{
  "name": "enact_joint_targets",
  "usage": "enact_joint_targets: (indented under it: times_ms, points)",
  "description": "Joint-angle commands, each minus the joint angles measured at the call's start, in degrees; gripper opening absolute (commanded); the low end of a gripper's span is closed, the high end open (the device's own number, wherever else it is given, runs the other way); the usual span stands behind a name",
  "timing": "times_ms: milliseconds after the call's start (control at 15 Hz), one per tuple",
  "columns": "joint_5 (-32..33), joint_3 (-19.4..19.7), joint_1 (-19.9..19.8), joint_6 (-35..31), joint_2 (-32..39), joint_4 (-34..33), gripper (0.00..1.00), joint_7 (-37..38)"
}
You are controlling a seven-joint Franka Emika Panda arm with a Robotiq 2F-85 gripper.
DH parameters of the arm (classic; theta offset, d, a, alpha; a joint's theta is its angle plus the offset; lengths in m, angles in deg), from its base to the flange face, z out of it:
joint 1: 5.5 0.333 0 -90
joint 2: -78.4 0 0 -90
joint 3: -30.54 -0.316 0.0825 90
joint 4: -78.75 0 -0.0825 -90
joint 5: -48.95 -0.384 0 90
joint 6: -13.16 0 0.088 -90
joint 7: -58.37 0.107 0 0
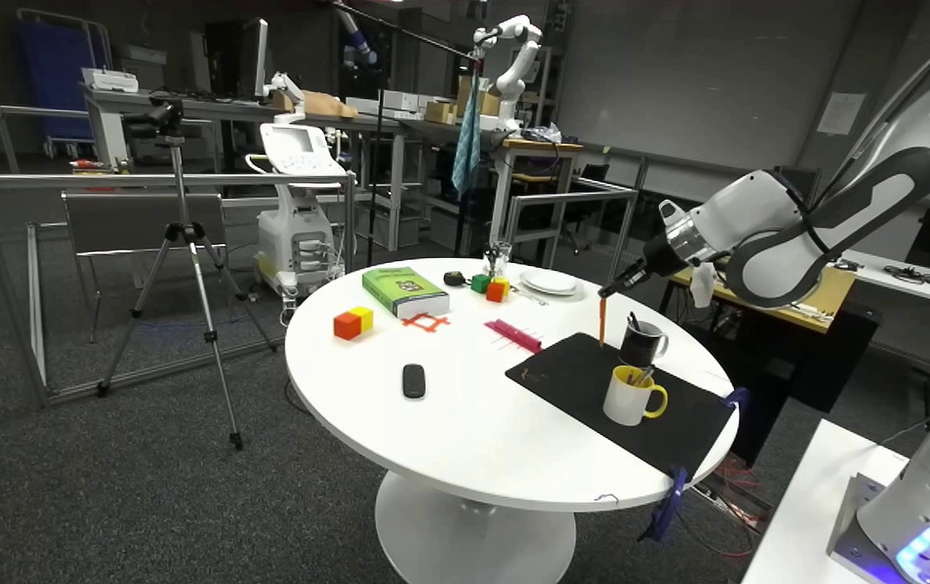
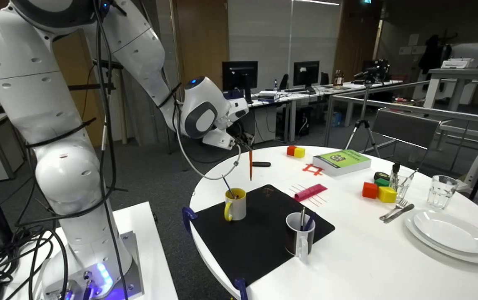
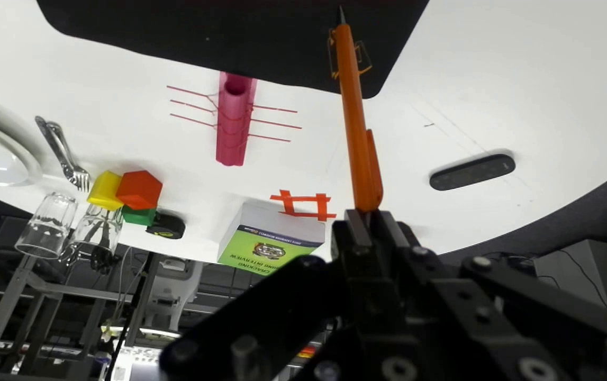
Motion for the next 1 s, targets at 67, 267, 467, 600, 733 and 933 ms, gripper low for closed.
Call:
enact_joint_targets:
  times_ms: [67,267,467,600,733,933]
  points:
    - [0.36,14.06,13.8,5.4,-11.43,7.76,0.02,1.82]
    - [-0.57,22.64,18.93,11.71,-14.44,5.07,0.02,-1.77]
    - [0.17,26.48,18.19,15.82,-17.3,4.36,0.02,-4.62]
    - [-0.39,28.71,18.06,17.85,-17.7,4.52,0.02,-6.25]
    - [-1.48,31.47,19.51,20.67,-16.08,3.1,0.02,-7.56]
    - [-3.27,35.78,23.17,23.4,-13.41,1.55,0.02,-10.44]
